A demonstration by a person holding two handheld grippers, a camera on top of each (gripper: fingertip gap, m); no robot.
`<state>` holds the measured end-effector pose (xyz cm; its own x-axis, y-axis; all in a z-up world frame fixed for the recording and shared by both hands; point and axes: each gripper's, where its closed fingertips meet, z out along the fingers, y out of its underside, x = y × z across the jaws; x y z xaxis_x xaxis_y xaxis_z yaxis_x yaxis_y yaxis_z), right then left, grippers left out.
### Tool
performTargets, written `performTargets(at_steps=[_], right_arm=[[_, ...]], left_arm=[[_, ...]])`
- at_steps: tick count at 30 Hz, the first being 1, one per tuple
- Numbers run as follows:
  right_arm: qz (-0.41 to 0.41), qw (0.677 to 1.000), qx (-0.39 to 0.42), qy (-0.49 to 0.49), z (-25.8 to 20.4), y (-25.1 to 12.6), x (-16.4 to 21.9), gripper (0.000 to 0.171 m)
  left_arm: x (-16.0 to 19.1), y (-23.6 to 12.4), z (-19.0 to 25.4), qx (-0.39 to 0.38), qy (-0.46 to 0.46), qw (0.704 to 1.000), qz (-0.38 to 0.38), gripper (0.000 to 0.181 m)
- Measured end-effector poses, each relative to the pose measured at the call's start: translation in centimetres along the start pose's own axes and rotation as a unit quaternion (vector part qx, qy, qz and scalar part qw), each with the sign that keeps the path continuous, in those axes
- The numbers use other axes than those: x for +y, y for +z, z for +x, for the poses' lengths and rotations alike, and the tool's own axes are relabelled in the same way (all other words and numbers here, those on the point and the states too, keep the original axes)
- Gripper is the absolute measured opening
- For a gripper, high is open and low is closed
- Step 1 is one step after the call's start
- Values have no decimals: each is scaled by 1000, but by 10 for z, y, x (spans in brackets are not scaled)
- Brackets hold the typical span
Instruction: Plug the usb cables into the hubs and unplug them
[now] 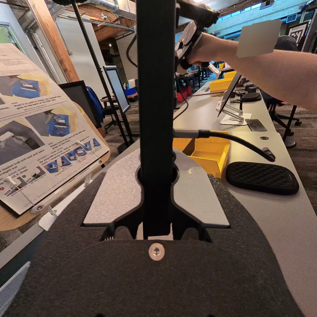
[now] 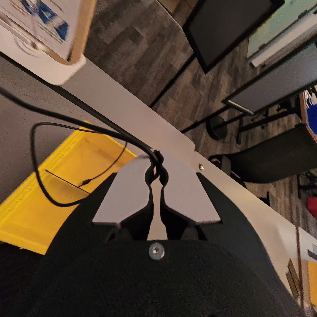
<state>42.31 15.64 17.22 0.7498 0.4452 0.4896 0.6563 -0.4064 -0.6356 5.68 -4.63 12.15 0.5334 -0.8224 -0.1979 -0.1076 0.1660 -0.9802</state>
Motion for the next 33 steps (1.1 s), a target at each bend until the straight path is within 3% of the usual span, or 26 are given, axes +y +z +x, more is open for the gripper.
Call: performTargets(at_steps=[8, 16, 21, 33], right_arm=[[-96, 992, 66, -44, 21, 40, 64, 0], [-105, 978, 158, -85, 38, 66, 65, 0], [-103, 982, 139, -79, 28, 89, 67, 0], [-47, 998, 43, 24, -5, 141, 79, 1]], left_arm=[[12, 20, 16, 23, 7, 999, -29, 27], [37, 56, 39, 64, -26, 996, -57, 27], [38, 65, 61, 104, -16, 993, -57, 27], [41, 65, 47, 69, -37, 995, -64, 27]])
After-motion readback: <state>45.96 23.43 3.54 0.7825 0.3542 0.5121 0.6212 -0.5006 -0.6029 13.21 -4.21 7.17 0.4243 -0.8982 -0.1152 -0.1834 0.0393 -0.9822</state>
